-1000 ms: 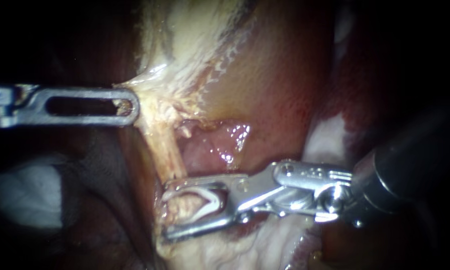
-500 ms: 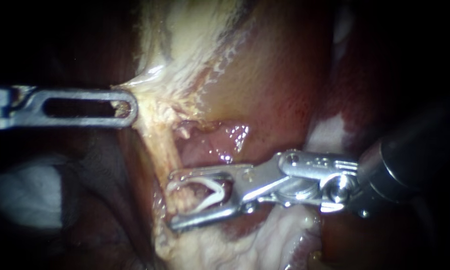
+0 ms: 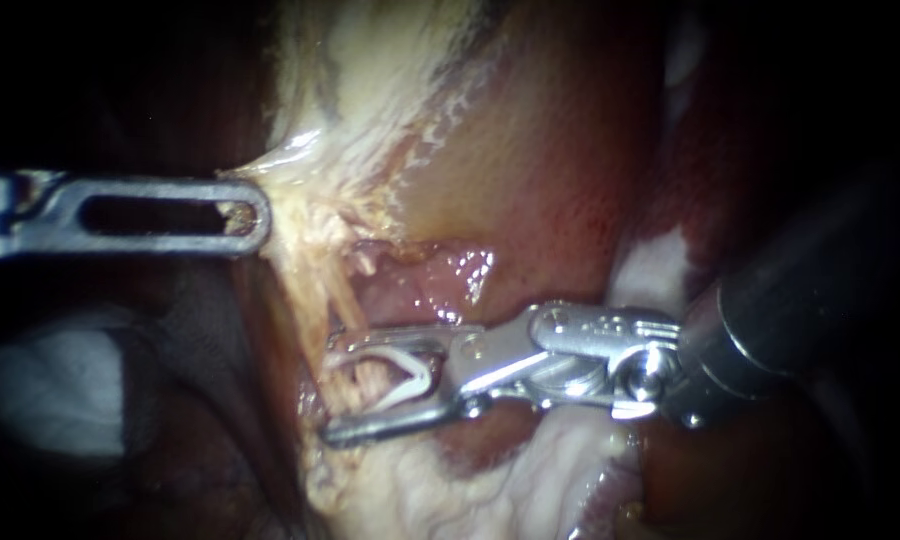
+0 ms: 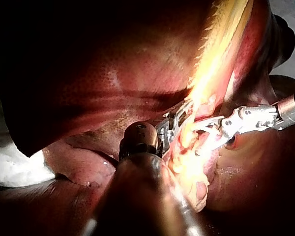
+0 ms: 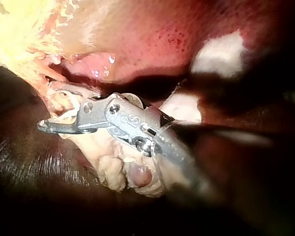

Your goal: Clipping first clip left tube

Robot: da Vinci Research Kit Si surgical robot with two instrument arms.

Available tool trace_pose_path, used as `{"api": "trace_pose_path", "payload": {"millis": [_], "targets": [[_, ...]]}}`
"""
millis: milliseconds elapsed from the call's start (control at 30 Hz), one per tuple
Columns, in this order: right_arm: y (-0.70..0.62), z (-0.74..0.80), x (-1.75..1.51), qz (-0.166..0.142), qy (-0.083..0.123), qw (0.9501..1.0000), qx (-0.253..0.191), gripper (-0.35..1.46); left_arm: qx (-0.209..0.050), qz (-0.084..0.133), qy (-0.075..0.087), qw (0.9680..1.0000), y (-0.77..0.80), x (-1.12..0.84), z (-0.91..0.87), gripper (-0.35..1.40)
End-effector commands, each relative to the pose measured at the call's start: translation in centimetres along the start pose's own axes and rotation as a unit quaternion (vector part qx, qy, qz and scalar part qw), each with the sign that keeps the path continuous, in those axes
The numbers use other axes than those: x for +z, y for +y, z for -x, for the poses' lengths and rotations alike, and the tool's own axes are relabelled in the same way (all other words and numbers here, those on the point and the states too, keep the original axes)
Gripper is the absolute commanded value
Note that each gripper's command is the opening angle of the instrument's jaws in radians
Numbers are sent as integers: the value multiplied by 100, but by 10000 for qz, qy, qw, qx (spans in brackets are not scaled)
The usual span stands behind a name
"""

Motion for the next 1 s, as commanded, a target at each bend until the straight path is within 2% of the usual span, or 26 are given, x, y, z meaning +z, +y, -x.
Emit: {"api": "trace_pose_path", "payload": {"millis": [33, 267, 367, 767, 1000], "targets": [[1, 0, 0, 25, -33, 10000, -18, 54, -2, 5, -3, 10000, 0, 0, 0, -35], [3, 2, 6, 83, -70, 9999, -93, 55, -3, 6, -3, 10000, 0, -1, 0, -35], [3, 3, 12, -42, -68, 9999, -98, 55, -3, 6, -3, 10000, 0, -1, 0, -35], [4, 5, 23, -132, -52, 9998, -140, 56, -4, 7, -4, 10000, -1, -1, 0, -35], [-4, 6, 18, -703, 94, 9973, -203, 56, -3, 5, -2, 10000, 0, -2, 0, -35]]}}
